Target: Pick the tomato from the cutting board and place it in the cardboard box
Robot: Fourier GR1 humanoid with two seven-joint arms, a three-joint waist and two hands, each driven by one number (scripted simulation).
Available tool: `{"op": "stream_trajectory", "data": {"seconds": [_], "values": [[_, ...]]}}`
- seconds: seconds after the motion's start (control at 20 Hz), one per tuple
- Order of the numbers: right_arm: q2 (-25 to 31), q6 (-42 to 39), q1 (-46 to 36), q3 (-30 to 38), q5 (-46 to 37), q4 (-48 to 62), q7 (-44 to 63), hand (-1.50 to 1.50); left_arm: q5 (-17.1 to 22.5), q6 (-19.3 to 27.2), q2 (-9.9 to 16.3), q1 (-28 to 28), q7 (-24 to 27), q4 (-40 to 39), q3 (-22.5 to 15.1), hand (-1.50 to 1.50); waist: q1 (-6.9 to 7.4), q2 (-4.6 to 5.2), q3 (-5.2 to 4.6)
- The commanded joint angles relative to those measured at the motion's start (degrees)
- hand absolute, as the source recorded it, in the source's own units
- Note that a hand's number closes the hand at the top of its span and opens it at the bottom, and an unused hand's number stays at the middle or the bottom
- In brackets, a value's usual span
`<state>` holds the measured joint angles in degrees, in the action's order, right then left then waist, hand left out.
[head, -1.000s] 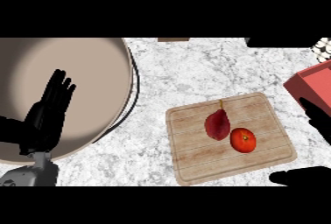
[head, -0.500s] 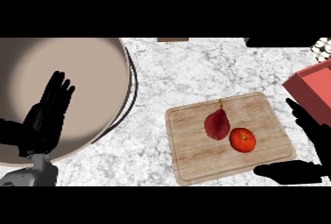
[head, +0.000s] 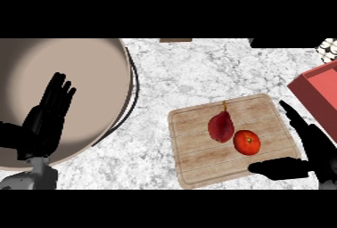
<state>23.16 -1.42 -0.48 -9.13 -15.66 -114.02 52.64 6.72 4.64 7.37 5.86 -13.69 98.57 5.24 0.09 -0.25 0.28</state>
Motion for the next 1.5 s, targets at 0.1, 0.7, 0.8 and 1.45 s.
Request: {"op": "stream_trajectory", "data": {"seconds": [0.1,0.7,0.8,1.45], "values": [[-2.35,-0.90,2.93,-0.66,-5.00,3.75,-4.77,-1.50,-1.58,1.24,-2.11,-0.85,1.49,-2.12,-0.69,0.00,-0.15,0.25,-0.27],[-8.50,-3.30,-2.38,-0.34,-8.04,7.07,-2.41,-1.50,-0.10,-0.59,-0.74,-1.47,-2.20,1.78,0.90,0.00,0.07,0.22,-0.28],[-7.17,-5.30,-2.39,2.32,-6.39,7.27,-3.07,-1.50,-2.06,0.90,-2.27,0.91,0.15,-3.63,0.17,0.00,-0.13,0.26,-0.28],[-13.71,-1.86,2.49,-2.55,-14.75,12.09,-8.92,-1.50,-2.96,0.88,-3.70,-1.91,-2.22,2.46,-1.60,0.00,-0.11,0.20,-0.28]]}}
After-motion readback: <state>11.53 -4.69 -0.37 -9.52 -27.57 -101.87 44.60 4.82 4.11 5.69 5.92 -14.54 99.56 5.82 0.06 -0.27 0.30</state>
